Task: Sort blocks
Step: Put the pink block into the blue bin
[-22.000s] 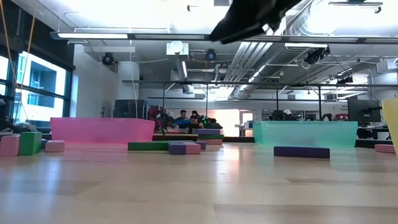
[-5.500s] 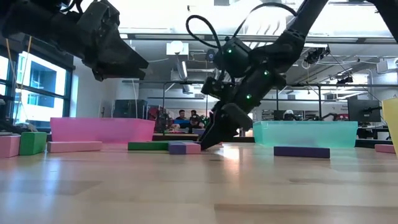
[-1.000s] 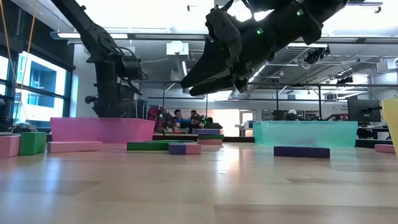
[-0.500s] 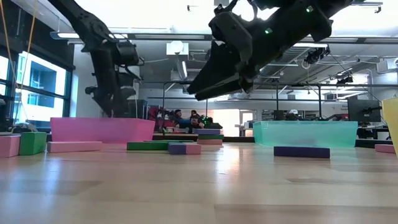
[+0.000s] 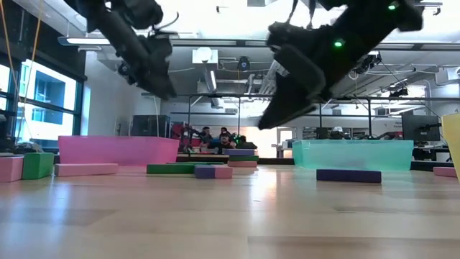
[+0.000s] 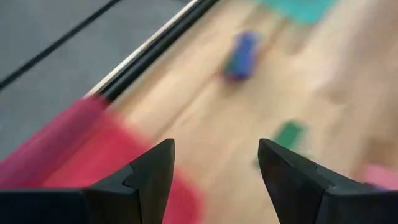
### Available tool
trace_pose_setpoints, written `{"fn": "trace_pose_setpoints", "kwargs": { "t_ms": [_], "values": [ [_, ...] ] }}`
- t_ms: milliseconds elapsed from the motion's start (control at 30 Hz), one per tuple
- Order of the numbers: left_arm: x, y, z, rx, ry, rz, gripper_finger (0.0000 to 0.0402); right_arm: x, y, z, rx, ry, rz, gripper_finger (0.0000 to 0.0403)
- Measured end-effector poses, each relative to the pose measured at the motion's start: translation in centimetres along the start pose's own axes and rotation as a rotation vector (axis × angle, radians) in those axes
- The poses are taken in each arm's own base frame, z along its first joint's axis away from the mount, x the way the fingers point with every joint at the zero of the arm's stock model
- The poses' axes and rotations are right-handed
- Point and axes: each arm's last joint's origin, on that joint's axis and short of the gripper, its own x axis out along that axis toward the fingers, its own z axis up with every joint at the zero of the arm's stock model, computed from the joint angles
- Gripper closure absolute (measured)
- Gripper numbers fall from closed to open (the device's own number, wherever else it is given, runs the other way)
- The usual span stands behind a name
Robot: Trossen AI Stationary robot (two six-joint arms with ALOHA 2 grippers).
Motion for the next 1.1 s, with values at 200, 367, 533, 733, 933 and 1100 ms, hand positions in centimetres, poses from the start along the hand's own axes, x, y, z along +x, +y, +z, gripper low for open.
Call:
{"fn": "trace_pose_setpoints", "kwargs": {
  "t_ms": [200,367,533,733,933,1100],
  "values": [
    [-1.2,-5.6,-2.0,0.068,-0.182,-0.22,0.0181,-2.9,-2.3,-2.5,0.062,0.232,-0.219,0.0231],
    [-2.3,-9.5,-4.0,0.081,-0.232,-0.391,0.0181,-5.8,-5.0,-4.8,0.155,0.523,-0.474,0.0231],
    [-3.8,-12.3,-5.8,0.103,-0.286,-0.537,0.0181,-7.4,-6.4,-5.7,0.206,0.736,-0.635,0.0231],
    [-5.4,-14.3,-7.1,0.133,-0.346,-0.586,0.0181,-7.7,-9.0,-7.4,0.237,0.842,-0.641,0.0231],
    [-6.1,-14.9,-7.6,0.144,-0.365,-0.559,0.0181,-7.7,-11.9,-9.4,0.381,0.848,-0.649,0.0231],
    [-6.2,-15.0,-7.7,0.158,-0.375,-0.536,0.0181,-7.4,-12.5,-8.4,0.486,0.862,-0.643,0.0231]
  ]
}}
